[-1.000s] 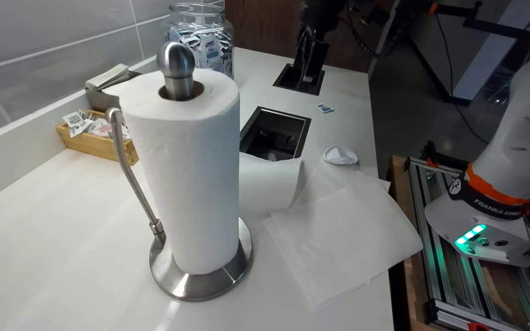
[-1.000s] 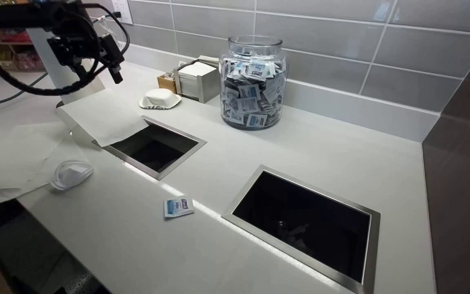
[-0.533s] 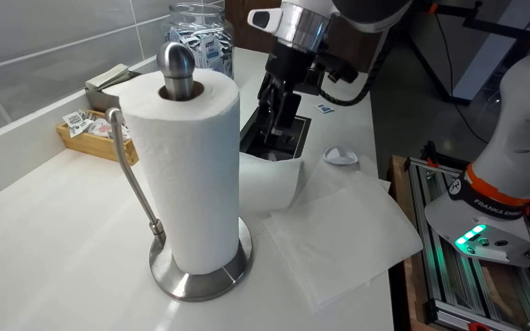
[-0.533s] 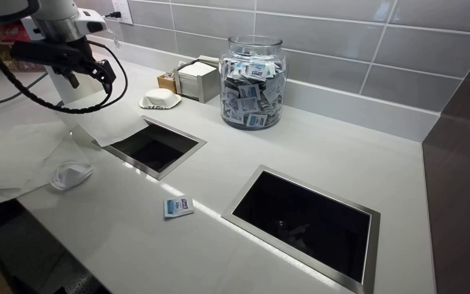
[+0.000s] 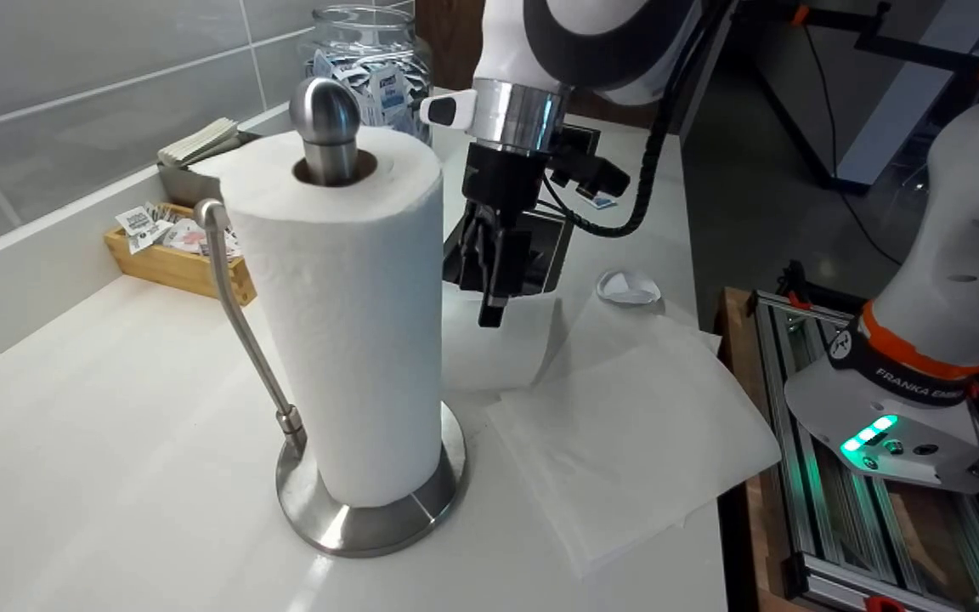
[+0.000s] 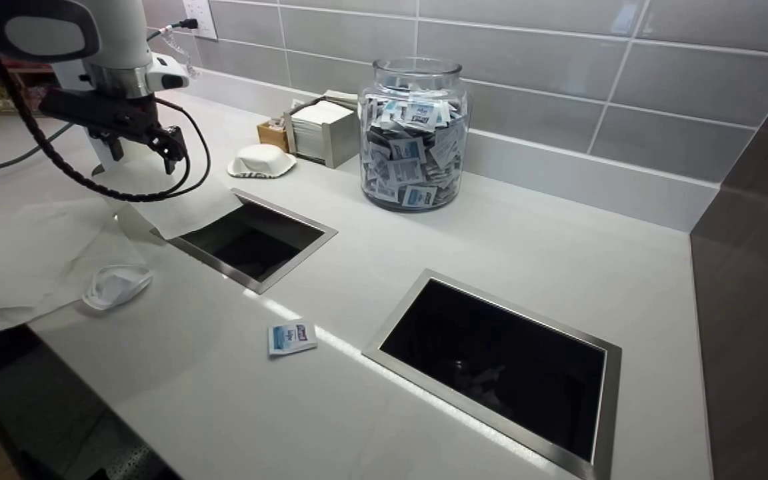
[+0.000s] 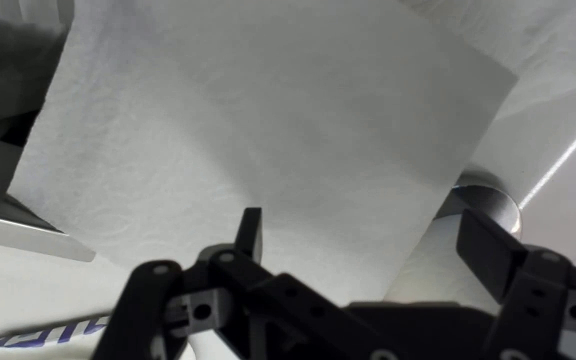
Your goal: Move the piece of paper towel near the bin to the right
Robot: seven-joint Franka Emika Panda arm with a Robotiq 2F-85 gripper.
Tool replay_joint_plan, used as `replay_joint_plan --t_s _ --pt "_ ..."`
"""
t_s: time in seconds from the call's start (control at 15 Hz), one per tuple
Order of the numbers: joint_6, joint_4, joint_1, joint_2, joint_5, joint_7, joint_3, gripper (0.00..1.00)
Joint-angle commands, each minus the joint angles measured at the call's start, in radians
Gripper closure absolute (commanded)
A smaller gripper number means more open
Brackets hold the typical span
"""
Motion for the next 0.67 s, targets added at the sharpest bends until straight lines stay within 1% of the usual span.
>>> replay_joint_plan --t_s 0.0,0.2,0.47,0.53,0.6 --pt "-0.032 0.067 -0.061 0.079 -0.048 0.005 0.055 0.26" --pt "-0.039 0.088 -0.094 0.112 -0.087 0.018 0.077 0.51" --pt "-0.036 0.092 -0.132 0.138 -0.153 0.048 0.082 0.81" --pt "-0.035 0.089 -0.141 0.139 -0.170 0.057 0.081 0.89" --pt "-0.034 0.086 -0.150 0.140 -0.186 0.068 0.079 0.95"
